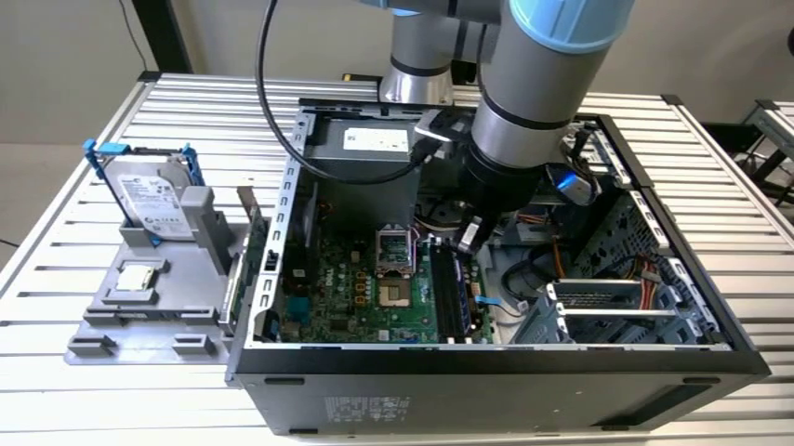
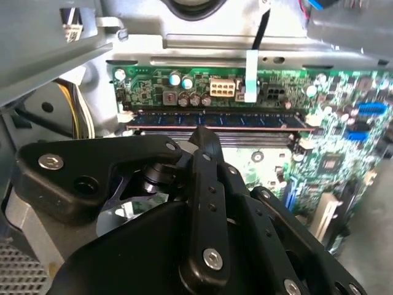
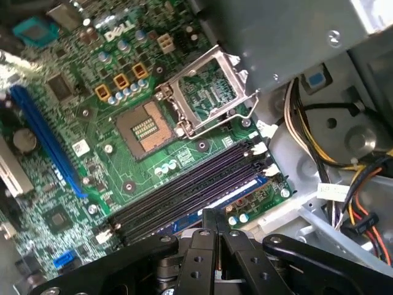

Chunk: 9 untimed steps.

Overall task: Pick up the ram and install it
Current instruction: 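Press down the ram until it locks into place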

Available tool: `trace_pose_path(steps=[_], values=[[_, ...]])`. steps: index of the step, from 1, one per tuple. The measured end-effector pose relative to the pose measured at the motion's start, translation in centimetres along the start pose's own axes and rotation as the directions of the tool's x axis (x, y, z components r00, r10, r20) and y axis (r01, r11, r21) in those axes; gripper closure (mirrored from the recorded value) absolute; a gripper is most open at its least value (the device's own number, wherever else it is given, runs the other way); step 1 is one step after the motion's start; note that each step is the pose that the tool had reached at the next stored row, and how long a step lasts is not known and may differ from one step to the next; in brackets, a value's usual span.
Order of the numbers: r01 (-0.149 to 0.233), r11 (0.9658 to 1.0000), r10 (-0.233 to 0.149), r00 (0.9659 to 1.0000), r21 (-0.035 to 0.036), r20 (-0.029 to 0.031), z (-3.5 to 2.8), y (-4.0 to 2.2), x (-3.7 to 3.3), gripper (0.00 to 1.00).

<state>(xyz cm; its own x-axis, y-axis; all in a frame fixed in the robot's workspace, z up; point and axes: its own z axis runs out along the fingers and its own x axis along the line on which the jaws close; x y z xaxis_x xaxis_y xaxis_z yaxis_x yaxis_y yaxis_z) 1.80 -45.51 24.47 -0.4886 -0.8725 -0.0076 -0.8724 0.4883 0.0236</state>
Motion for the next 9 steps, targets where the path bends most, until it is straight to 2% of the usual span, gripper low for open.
trace_pose_path(steps=[4,6,9], values=[[0.073,0.9973,-0.073,0.9973,0.0025,0.0,0.0,0.0,0.0,1.0],[0.11,0.9939,-0.11,0.9939,0.0021,-0.0009,0.0,0.0,0.0,1.0],[0.164,0.9865,-0.164,0.9865,0.0015,-0.0021,0.0,0.0,0.0,1.0]])
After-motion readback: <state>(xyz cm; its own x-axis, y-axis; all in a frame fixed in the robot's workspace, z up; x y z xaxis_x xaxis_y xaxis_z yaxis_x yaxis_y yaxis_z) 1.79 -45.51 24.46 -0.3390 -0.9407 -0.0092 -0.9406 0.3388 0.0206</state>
